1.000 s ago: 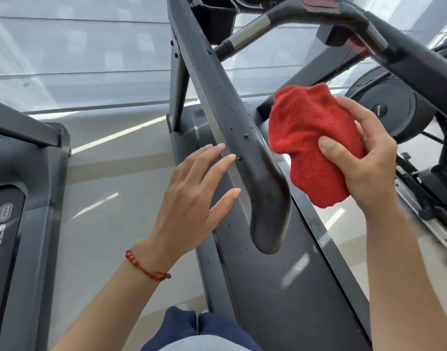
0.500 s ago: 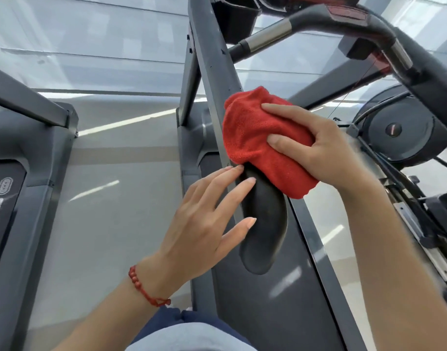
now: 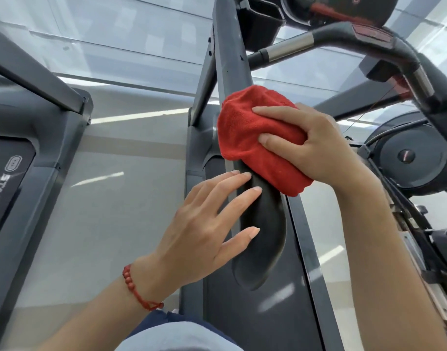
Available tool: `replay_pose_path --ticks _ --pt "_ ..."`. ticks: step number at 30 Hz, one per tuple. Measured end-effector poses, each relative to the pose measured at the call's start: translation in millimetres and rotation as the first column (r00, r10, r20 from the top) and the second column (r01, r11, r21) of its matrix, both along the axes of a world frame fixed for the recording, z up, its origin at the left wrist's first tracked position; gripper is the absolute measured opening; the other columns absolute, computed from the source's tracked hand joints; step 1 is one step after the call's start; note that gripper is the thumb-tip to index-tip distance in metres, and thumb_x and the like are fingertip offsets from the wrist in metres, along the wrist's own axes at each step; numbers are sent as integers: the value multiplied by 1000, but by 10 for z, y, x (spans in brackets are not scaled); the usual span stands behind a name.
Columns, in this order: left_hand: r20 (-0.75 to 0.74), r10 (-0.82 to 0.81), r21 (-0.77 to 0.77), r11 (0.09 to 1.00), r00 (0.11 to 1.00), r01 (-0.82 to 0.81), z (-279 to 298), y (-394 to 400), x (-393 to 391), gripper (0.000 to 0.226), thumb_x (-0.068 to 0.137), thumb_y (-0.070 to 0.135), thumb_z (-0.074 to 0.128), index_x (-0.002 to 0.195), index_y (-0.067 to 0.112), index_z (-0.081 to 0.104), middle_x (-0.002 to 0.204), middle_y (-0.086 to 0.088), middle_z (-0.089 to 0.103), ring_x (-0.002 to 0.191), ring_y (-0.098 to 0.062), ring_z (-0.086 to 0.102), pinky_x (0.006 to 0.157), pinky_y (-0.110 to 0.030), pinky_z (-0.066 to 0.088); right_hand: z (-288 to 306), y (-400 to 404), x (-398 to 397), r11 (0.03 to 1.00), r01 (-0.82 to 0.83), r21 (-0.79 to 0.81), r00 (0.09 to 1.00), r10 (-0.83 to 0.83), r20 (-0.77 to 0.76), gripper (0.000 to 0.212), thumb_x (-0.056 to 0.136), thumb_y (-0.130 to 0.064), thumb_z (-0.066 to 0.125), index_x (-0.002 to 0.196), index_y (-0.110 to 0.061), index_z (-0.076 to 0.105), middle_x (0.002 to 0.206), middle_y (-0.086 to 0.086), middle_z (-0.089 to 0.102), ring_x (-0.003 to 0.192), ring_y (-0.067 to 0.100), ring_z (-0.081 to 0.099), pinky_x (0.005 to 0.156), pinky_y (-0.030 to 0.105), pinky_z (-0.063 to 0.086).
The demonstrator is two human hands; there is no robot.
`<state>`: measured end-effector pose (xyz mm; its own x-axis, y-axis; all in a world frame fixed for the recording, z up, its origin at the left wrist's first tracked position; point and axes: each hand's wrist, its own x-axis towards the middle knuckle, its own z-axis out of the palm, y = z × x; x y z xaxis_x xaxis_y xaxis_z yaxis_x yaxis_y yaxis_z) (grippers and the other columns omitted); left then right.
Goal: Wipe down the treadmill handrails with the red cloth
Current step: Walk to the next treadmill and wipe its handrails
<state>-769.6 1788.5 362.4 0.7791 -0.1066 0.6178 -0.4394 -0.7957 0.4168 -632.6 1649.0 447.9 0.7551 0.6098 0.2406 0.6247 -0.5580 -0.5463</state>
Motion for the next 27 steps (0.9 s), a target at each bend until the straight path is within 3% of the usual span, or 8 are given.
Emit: replay_pose_path --ticks 4,9,14,20,25,27 --pt "24 -2 -8 1000 1000 2 36 -38 50 40 91 33 46 114 3 62 119 -17 59 115 -28 50 96 -40 43 -25 -136 -76 996 -88 -9 996 88 -3 39 78 -36 64 116 -41 57 105 -4 58 99 8 56 88 21 42" --pt "19 9 -10 1000 1000 -9 66 -58 110 41 91 33 45 115 4 61 121 -17 58 117 -28 51 97 -39 42 34 -8 146 993 -112 -36 994 112 -3 37 78 -36 64 114 -42 59 96 -10 59 89 0 56 82 14 41" --pt "0 6 29 1000 1000 -6 95 -38 187 41 90 32 46 115 4 62 125 -17 56 120 -29 49 99 -38 40 36 116 346 991 -124 -48 992 125 22 36 82 -33 63 117 -40 58 101 4 60 93 11 56 88 29 46" --pt "46 -80 40 996 996 78 65 46 343 41 89 33 46 115 6 63 124 -14 58 118 -28 50 98 -41 41 -11 1 385 979 -205 -17 979 205 2 37 79 -30 64 115 -37 59 96 -20 54 89 -4 54 80 9 38" --pt "60 -165 7 986 984 165 5 109 473 44 94 37 37 116 8 62 127 -14 55 124 -26 45 101 -46 38 41 267 641 995 -93 -31 996 93 -12 37 82 -30 65 117 -38 58 101 2 59 93 9 56 85 25 46" --pt "66 -191 10 982 979 190 -8 140 517 44 94 38 36 116 9 63 126 -14 56 124 -26 45 102 -46 37 54 293 677 995 -84 -56 996 83 -13 37 82 -31 65 117 -39 57 100 -1 58 92 5 55 85 20 43"
